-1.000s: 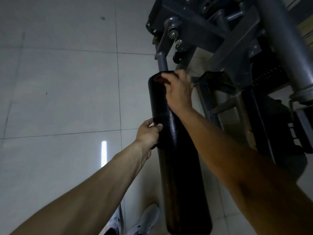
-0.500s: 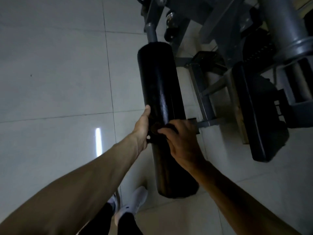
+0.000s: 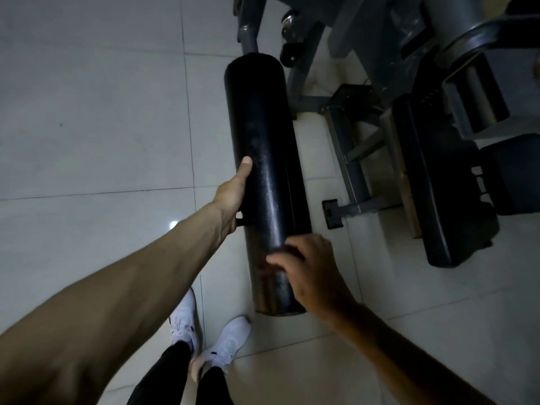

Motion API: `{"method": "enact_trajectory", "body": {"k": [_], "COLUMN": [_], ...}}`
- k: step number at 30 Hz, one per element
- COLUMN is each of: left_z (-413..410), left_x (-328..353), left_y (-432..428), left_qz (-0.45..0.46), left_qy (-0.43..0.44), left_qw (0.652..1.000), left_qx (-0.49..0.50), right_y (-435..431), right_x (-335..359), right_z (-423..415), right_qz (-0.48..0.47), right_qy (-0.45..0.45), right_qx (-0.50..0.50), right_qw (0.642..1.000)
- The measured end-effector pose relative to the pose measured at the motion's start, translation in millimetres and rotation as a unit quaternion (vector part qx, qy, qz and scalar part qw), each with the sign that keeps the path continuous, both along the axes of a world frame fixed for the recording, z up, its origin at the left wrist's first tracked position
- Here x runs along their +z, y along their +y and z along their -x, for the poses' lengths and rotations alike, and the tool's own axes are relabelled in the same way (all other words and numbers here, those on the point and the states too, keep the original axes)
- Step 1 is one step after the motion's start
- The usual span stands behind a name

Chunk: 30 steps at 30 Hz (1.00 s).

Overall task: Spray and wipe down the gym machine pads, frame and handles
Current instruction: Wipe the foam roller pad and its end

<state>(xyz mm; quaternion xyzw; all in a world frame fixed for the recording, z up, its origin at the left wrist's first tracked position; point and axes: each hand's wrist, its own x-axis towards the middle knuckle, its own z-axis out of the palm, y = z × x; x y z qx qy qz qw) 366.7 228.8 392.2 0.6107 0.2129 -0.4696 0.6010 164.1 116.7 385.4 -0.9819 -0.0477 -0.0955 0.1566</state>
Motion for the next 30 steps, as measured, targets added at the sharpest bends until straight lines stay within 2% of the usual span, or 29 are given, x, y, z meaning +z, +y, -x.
{"method": "enact_trajectory", "body": {"k": [6,10,18,21,24,27,30], "left_z": [-21,-40,-92,-102,-91,-76,-68], "left_x": [-25,-32,-28,-25,-28,-29,-25], "left_y": [7,9,-12,-22,-17,-13,-9], "left_qz": [-0.027,-0.043,0.024,0.027,0.033,0.047,0.045], "left_qy": [-0.009,-0.008,0.020,0.015,0.058,0.080,0.060], "left_qw": [1.000,0.997,0.999,0.998,0.996,0.994,0.996], "left_qx": [-0.013,-0.057,-0.031,-0.049,-0.063,-0.052,-0.039], "right_y": [-24,-41,-59,-58,-63,-70,-58], "right_x": [-4,0,7,7,9,13,9], "right_z": [-136,-233,-362,-385,-382,-363,-319], "right_qz": [-0.034,-0.059,-0.052,-0.027,0.017,0.019,0.001], "right_qy": [-0.007,-0.019,-0.019,-0.024,0.009,0.029,0.008], "right_qx": [-0.122,-0.186,-0.245,-0.261,-0.223,-0.187,-0.166], "right_qw": [0.992,0.981,0.968,0.965,0.975,0.982,0.986]}}
